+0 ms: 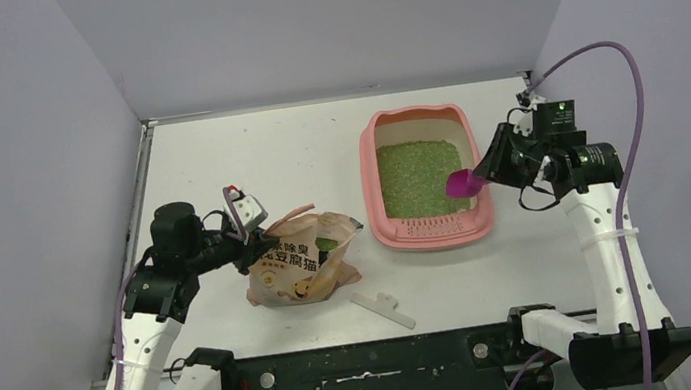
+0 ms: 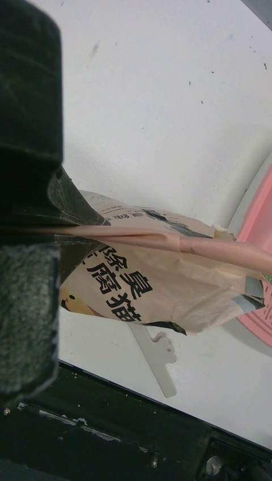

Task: Fill the litter box with clean litter
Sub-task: 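Pour the cat litter into the litter box, then scoop the cat litter from the cat litter bag.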

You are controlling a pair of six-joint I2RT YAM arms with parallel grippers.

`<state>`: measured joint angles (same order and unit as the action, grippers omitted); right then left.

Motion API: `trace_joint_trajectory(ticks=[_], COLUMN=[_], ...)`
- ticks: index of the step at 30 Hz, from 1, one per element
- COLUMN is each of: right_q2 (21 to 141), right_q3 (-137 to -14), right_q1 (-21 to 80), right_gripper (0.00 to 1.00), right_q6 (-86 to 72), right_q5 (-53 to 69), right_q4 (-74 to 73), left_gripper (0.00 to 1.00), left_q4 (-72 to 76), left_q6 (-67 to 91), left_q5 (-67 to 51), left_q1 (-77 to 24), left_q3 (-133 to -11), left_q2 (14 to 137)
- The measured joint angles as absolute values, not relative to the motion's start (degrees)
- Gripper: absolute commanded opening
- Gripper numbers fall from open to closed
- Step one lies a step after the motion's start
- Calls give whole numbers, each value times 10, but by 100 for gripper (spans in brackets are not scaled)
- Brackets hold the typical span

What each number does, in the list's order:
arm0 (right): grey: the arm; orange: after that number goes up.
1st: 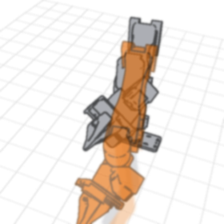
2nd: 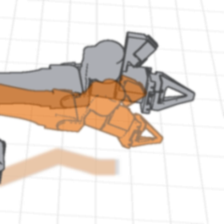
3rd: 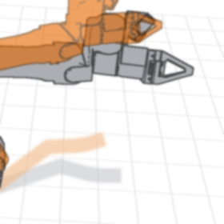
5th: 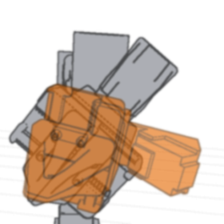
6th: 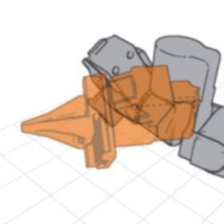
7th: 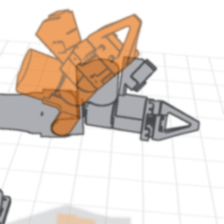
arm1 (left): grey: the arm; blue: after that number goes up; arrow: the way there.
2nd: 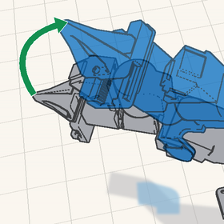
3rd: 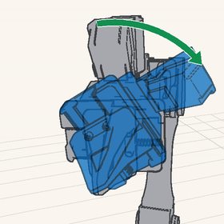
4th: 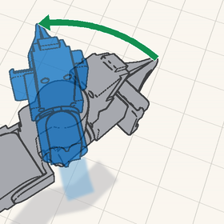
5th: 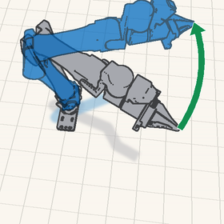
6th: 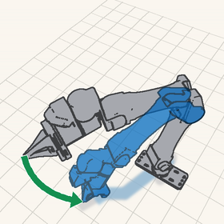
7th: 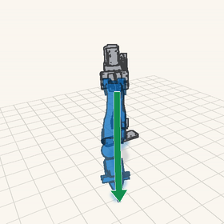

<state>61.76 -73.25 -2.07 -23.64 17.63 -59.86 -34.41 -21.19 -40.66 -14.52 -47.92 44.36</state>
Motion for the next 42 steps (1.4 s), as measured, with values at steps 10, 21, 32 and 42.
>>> trace_joint_trajectory(ticks=[10, 21, 32, 42], right_q2=[686, 686, 736, 823], right_q3=[-833, -838, -839, -859], right_q1=[17, 55, 190, 302], right_gripper=[0, 0, 0, 0], right_q6=[-266, -277, -277, -297], right_q5=[353, 528, 509, 421], right_q4=[-559, -562, -558, -520], left_gripper=[0, 0, 0, 0], left_q4=[-345, -346, -348, -350], left_q6=[-212, -213, -214, -215], left_q5=[-408, -408, -408, -408], left_q1=[-145, -146, -147, -153], left_q3=[-479, -479, -479, -479], left_q2=[444, 444, 444, 444])
